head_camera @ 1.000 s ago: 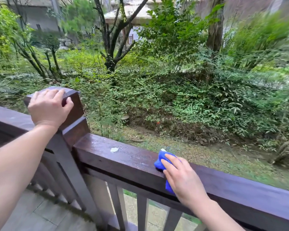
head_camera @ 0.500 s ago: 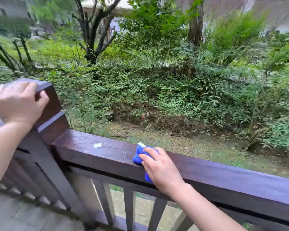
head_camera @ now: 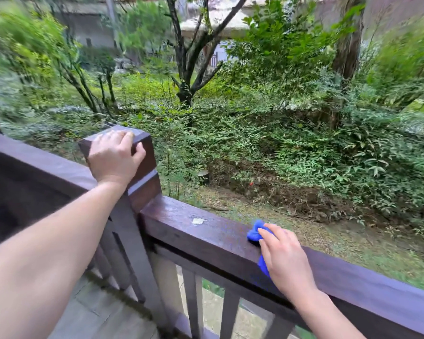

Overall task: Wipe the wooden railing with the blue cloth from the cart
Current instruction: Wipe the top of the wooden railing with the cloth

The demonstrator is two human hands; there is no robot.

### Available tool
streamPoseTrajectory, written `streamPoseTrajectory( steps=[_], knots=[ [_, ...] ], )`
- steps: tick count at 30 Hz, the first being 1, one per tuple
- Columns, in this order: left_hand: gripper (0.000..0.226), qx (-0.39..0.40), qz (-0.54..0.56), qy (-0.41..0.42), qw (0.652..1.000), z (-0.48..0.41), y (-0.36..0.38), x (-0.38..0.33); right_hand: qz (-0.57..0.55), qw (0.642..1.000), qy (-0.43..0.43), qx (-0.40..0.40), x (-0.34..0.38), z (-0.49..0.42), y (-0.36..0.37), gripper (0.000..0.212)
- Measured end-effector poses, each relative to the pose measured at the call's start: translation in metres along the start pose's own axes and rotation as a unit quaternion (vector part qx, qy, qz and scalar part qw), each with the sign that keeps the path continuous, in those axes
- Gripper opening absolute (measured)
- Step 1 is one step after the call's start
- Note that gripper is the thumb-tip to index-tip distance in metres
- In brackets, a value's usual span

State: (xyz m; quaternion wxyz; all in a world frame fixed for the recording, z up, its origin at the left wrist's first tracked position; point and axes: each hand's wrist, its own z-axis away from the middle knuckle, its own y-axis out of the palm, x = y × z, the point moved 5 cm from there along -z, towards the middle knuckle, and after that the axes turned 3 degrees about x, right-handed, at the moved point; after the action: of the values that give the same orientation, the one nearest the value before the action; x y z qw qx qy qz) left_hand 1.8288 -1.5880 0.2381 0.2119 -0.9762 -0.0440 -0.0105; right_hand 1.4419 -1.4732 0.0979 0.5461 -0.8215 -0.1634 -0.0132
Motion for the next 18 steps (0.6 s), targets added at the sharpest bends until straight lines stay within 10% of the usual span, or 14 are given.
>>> streamPoseTrajectory(
  steps=[8,14,18],
  knots=[
    [0.023,-0.046,0.024,0.011,0.999,0.003,0.004,0.004,-0.017,0.993,-0.111,0.037,0.046,-0.002,0.018,0.032],
    [0.019,-0.053,0.014,0.012,0.998,0.003,0.003,0.004,-0.002,1.000,0.008,0.009,0.042,-0.035,0.015,0.012],
    [0.019,-0.055,0.017,0.018,0.998,0.002,0.004,0.005,-0.011,0.984,-0.174,-0.018,0.082,-0.022,0.028,0.018]
  ],
)
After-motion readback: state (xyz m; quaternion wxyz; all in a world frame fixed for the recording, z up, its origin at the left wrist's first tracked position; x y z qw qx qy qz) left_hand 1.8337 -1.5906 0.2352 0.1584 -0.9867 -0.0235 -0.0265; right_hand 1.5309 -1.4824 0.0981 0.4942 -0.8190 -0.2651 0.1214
